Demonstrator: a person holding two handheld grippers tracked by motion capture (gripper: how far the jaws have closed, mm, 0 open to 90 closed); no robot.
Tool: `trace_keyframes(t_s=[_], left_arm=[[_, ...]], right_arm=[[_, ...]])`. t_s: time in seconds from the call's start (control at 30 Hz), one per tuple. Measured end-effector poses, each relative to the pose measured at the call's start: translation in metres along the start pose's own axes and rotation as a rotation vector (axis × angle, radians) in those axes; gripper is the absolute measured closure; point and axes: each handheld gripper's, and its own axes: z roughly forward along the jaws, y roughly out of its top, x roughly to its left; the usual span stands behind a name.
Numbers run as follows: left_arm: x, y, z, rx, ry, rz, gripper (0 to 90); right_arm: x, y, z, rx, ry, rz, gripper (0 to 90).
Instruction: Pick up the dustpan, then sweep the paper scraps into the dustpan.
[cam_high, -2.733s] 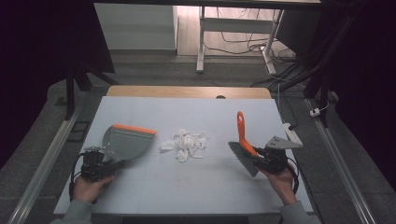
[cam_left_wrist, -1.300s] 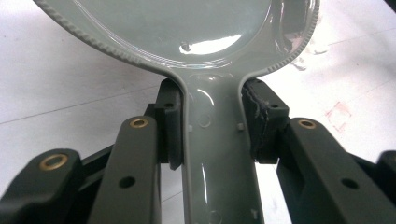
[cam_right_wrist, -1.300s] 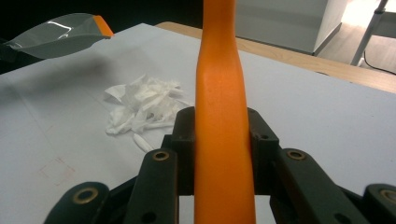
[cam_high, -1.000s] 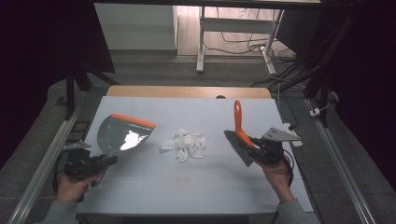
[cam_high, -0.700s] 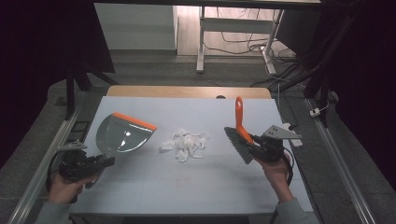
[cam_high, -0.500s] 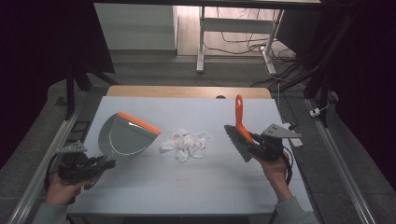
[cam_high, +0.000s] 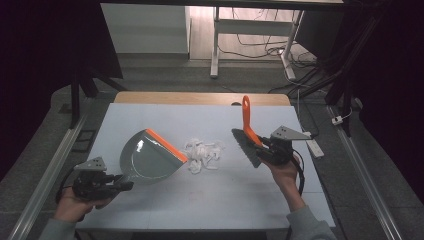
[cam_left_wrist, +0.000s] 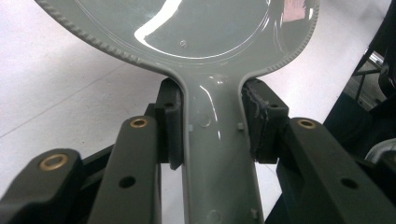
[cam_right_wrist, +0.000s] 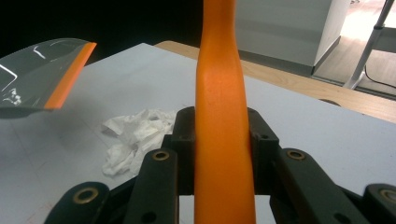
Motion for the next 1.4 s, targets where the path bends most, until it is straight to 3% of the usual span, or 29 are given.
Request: trace_keyframes(t_s=[0.47, 0.73, 1.03, 1.23, 1.4], left_arm=[[-0.007, 0.003, 0.000, 0.040, -0.020, 0.035, 61.4], [-0.006, 0.001, 0.008, 0.101, -0.004, 0.041, 61.4], [-0.004, -0.001, 0.008, 0.125, 0.000, 0.041, 61.4], [-0.003, -0.005, 0.012, 0.173, -0.007, 0.054, 61.4], [-0.001, -0.007, 0.018, 0.206, -0.009, 0.052, 61.3]], right_arm=[[0.005, 0.007, 0.029, 0.019, 0.030, 0.005, 69.8], [0.008, 0.007, 0.045, 0.050, 0.043, 0.001, 69.8], [0.014, 0.009, 0.062, 0.079, 0.056, -0.010, 69.8], [0.015, 0.008, 0.070, 0.087, 0.068, -0.011, 69.8], [0.013, 0.009, 0.075, 0.103, 0.049, -0.017, 69.8]])
